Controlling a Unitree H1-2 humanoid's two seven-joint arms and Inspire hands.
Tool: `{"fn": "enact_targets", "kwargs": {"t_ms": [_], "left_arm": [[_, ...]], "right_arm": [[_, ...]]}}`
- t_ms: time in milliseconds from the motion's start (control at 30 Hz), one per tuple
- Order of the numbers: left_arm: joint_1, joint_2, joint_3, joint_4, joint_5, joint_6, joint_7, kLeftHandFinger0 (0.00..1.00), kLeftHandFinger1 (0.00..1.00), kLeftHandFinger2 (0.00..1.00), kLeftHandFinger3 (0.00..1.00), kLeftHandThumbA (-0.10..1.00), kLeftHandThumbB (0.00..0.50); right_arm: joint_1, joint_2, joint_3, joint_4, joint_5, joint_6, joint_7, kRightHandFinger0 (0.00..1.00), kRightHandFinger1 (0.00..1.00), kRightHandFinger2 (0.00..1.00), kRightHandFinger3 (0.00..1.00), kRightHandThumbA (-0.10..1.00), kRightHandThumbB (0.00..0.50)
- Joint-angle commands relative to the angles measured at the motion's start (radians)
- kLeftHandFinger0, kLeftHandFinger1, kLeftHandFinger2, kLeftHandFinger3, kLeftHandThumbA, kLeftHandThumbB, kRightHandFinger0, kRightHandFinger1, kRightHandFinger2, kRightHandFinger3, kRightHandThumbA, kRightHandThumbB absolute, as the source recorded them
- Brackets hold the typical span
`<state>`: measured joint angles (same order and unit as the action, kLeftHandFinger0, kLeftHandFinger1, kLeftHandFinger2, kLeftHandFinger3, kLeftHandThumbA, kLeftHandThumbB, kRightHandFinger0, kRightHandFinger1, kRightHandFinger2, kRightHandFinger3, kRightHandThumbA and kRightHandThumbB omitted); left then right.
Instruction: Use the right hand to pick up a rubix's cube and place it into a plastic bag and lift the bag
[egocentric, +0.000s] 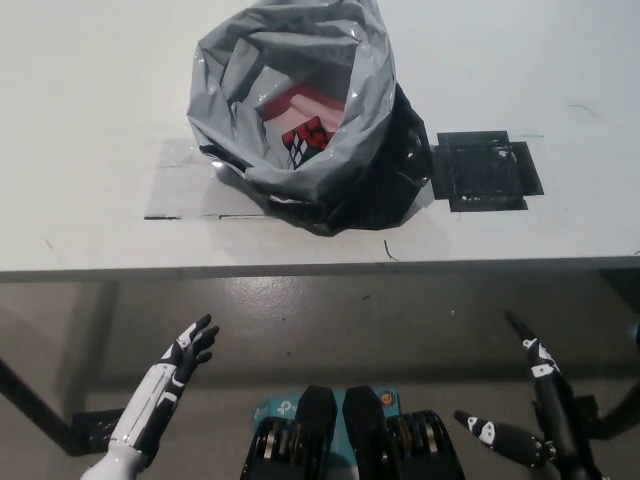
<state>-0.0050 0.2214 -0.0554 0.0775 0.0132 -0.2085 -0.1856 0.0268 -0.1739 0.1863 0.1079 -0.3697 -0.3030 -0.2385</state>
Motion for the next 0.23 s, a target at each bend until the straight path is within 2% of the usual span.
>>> {"fn": "enact_targets", "kwargs": {"t_ms": [0,100,200], "left_arm": [[-0.005,0.012,0.001,-0.034,-0.002,-0.032,-0.010,1.00,1.00,1.00,1.00,1.00,0.225],[-0.005,0.012,0.001,-0.037,0.002,-0.024,-0.008,1.00,1.00,1.00,1.00,1.00,0.224],[-0.007,0.013,0.001,-0.034,-0.001,-0.025,-0.010,1.00,1.00,1.00,1.00,1.00,0.224]], "right_arm": [[-0.017,0.009,0.000,-0.009,0.037,-0.055,0.039,1.00,1.00,1.00,1.00,1.00,0.264],[-0.022,0.009,-0.001,-0.003,0.022,-0.049,0.039,1.00,1.00,1.00,1.00,1.00,0.269],[-0.025,0.007,0.000,-0.003,0.021,-0.051,0.044,1.00,1.00,1.00,1.00,1.00,0.254]]}}
